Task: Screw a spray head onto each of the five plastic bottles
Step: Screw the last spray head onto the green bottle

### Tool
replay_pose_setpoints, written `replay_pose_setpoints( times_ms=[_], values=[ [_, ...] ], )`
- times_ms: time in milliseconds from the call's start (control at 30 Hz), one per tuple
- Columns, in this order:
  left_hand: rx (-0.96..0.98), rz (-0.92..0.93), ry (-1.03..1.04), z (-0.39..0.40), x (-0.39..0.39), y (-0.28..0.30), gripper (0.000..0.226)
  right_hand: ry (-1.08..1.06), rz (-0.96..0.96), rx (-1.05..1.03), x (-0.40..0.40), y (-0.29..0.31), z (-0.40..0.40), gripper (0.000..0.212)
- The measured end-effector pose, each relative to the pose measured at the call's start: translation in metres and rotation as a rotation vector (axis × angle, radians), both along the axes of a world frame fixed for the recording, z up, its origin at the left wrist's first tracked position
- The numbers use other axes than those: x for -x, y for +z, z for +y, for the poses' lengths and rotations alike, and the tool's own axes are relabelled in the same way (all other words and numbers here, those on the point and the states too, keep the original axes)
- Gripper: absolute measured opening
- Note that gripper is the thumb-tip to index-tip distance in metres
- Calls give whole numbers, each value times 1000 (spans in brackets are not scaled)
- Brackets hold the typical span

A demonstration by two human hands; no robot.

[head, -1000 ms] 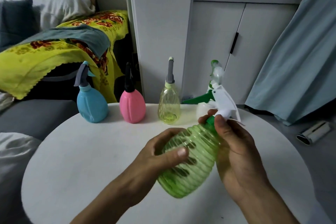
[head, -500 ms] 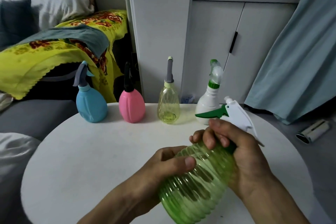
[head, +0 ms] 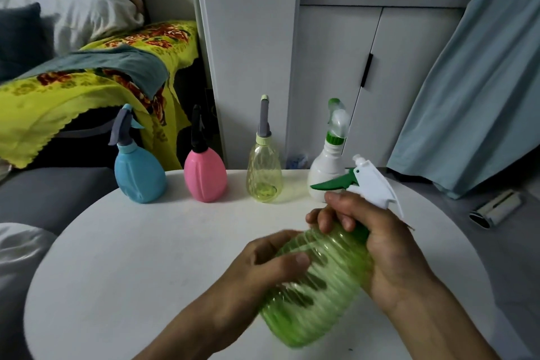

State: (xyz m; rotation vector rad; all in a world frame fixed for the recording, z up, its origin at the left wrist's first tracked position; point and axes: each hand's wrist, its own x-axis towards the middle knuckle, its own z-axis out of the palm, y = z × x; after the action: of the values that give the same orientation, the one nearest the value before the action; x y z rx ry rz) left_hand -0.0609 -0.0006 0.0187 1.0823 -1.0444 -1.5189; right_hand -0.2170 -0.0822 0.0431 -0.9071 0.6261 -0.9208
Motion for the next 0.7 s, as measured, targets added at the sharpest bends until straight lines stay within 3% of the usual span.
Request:
replay_pose_setpoints(
  times_ms=[100,200,267,367,433,567,700],
  values=[
    [117,-296,-15,-3,-1,-3,67,-132,107,60,5,-4,-9,39],
    [258,-612,169,0,11,-10,81,-131,141,38,3,-8,-13,39],
    [290,-543,250,0,17,-14,80,-95,263,150,1,-8,-11,55],
    [253,-317,278,-6,10,-16,82,75,248,246,-1,-12,-2,62],
    [255,-377,271,-9,6,-17,79,56,265,258,0,-20,-2,72],
    [207,-462,313,-13,8,-21,85,-227,319,243,8,-27,-20,83],
    [134,-509,395,-17,0,-25,75,-616,492,398,38,-17,-78,71]
  ],
)
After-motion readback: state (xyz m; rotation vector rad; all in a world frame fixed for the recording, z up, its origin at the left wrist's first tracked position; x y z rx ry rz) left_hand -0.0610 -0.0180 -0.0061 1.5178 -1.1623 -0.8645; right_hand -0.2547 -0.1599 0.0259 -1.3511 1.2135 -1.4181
